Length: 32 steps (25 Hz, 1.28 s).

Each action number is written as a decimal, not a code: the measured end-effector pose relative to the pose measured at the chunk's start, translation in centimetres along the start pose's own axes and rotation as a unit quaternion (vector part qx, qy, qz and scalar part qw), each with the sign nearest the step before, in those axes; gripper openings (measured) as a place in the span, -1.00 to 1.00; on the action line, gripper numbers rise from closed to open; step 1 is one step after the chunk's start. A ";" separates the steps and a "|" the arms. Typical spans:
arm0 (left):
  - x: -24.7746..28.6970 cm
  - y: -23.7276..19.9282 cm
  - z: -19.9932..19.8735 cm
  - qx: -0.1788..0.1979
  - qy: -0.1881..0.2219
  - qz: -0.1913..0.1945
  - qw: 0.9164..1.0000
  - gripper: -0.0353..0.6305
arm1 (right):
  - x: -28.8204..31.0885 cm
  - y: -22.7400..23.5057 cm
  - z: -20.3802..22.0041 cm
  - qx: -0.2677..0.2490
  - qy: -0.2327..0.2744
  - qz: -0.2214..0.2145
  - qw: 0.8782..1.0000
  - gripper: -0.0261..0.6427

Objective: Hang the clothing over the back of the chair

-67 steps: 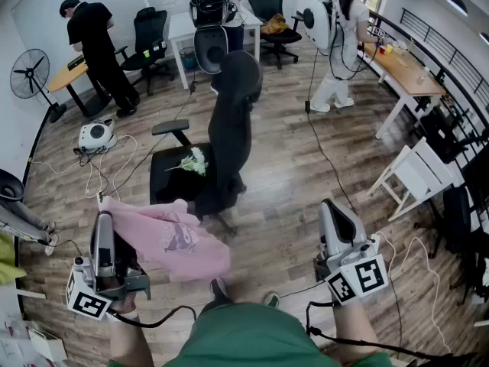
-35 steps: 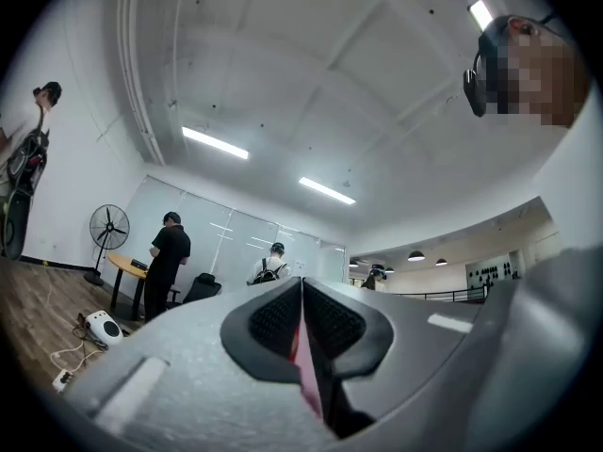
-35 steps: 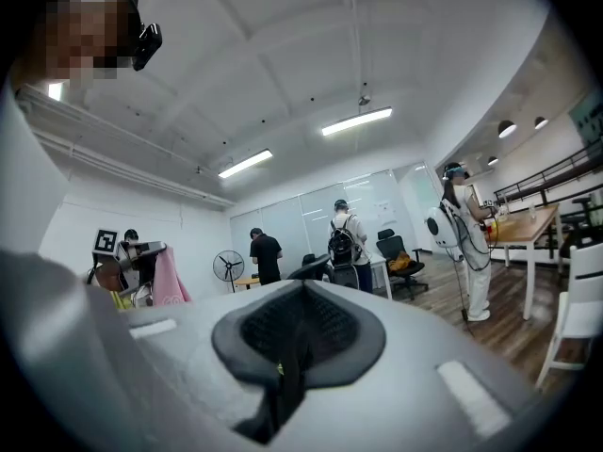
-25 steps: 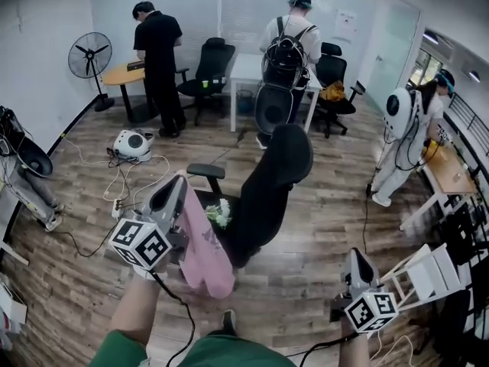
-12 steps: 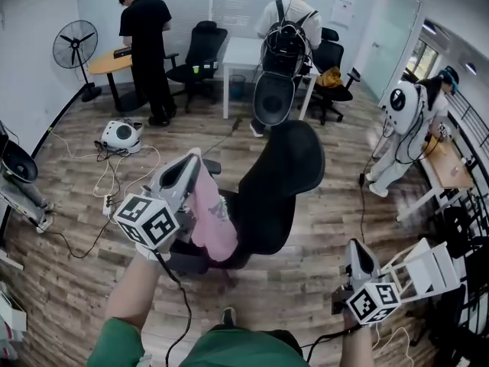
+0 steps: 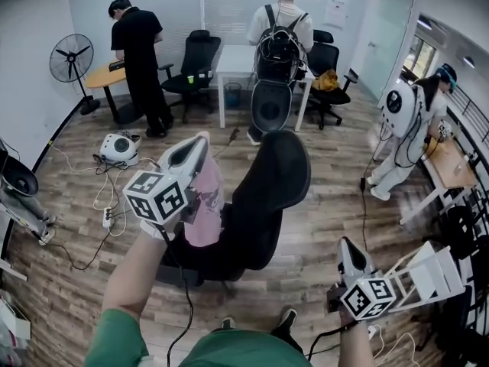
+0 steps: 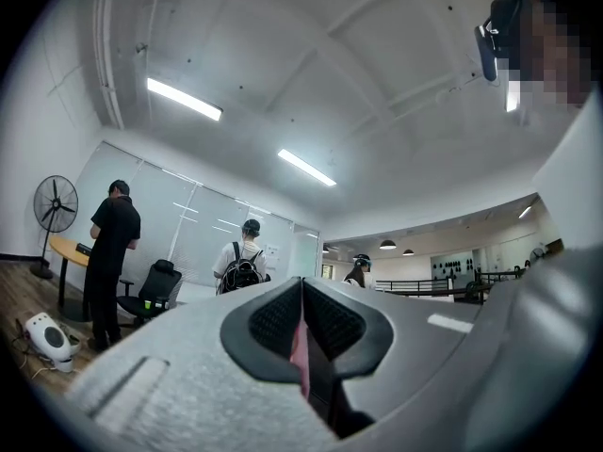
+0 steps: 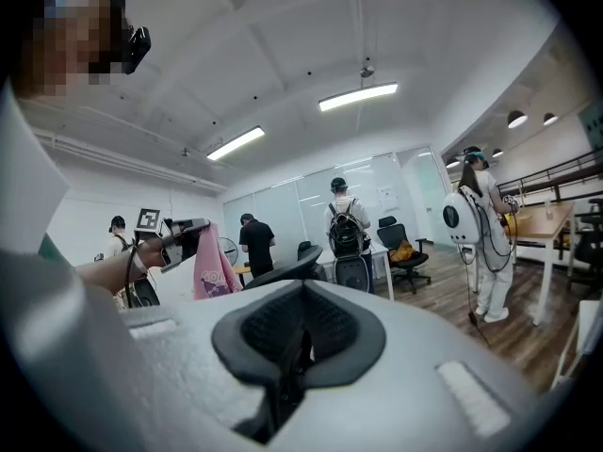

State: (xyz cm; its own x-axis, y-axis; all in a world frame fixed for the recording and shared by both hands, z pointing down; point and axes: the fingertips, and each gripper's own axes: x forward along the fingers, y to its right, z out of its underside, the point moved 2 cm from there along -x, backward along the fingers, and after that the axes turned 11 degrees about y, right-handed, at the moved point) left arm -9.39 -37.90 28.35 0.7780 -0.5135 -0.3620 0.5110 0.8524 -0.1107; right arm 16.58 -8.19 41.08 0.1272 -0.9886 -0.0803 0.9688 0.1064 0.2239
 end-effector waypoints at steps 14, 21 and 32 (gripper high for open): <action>16.6 11.4 -1.9 0.050 0.028 -0.004 0.998 -0.85 | 7.3 14.7 -3.3 0.039 -0.003 -0.069 0.997 -0.94; 24.8 16.2 -1.2 0.084 0.004 -0.006 0.996 -0.85 | 10.0 18.5 -2.4 0.058 -0.025 -0.100 0.993 -0.94; 33.2 29.9 0.9 0.091 0.038 0.060 0.993 -0.85 | 10.2 23.8 -2.4 0.068 -0.036 -0.108 0.991 -0.94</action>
State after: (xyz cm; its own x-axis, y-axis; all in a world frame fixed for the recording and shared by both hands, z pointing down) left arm 32.10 -29.55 13.86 0.8107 -0.3943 -0.4328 0.4797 0.8712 0.1048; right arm 41.44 -15.51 43.25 -0.1009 -0.9923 -0.0714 0.9336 -0.1192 0.3380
